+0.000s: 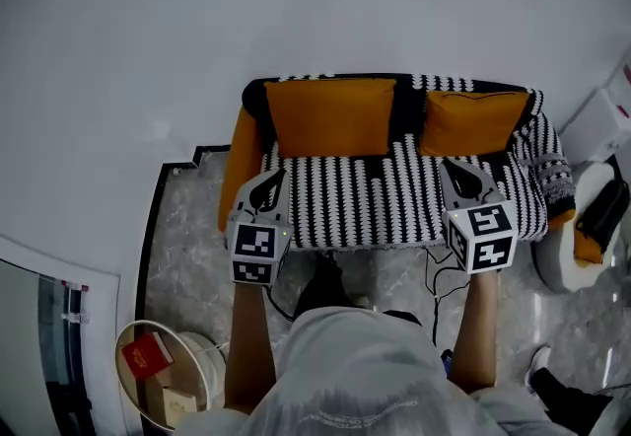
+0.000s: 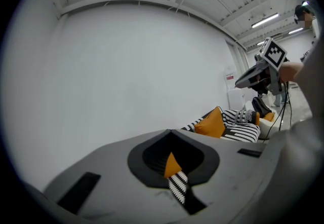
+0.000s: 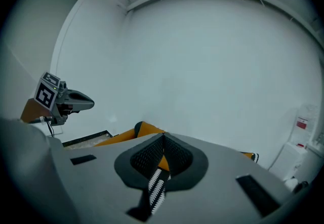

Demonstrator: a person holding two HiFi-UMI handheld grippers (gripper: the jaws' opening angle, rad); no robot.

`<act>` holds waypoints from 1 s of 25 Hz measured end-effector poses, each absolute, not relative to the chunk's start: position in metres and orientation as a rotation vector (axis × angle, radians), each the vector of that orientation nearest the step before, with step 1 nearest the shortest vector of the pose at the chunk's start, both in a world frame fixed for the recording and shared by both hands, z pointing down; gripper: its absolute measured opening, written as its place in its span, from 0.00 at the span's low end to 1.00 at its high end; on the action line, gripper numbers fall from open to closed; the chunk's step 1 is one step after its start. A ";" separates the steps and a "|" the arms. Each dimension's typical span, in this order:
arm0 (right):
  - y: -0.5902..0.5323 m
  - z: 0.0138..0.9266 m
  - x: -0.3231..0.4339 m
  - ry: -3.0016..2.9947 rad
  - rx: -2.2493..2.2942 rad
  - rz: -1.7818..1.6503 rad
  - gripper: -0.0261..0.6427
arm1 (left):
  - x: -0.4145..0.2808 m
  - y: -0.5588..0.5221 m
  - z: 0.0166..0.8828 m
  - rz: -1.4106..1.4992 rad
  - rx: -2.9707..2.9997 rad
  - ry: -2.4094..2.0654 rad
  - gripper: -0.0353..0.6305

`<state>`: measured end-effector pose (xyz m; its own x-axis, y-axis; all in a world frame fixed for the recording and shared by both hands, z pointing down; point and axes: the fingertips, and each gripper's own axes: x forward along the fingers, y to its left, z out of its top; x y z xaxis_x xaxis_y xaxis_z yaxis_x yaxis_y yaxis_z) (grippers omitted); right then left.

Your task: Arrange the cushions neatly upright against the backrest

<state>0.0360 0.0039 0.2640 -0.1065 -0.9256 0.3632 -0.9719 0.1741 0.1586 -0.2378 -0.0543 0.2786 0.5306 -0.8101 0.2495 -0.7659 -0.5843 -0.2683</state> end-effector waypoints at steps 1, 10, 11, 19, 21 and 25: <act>0.011 0.260 0.030 -2.093 1.786 0.147 0.04 | -0.238 -0.045 0.276 -0.524 -2.633 1.357 0.08; 0.060 0.240 -0.006 -2.147 1.720 -0.008 0.04 | -0.234 0.013 0.240 -0.435 -2.603 1.298 0.08; 0.064 0.238 -0.009 -2.152 1.720 -0.019 0.04 | -0.234 0.018 0.236 -0.426 -2.595 1.287 0.08; 0.079 0.227 -0.025 -2.169 1.711 -0.075 0.04 | -0.231 0.039 0.214 -0.308 -2.594 1.255 0.08; 0.080 0.227 -0.023 -2.166 1.713 -0.080 0.04 | -0.226 0.041 0.212 -0.283 -2.607 1.244 0.08; 0.078 0.229 -0.017 -2.158 1.710 -0.075 0.04 | -0.217 0.039 0.217 -0.315 -2.600 1.234 0.08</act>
<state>-0.0171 0.0782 0.2288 -0.1833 -0.9471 0.2636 -0.9265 0.2560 0.2756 -0.2165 0.0394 0.2173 0.6185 -0.7808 0.0883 -0.7277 -0.6116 -0.3106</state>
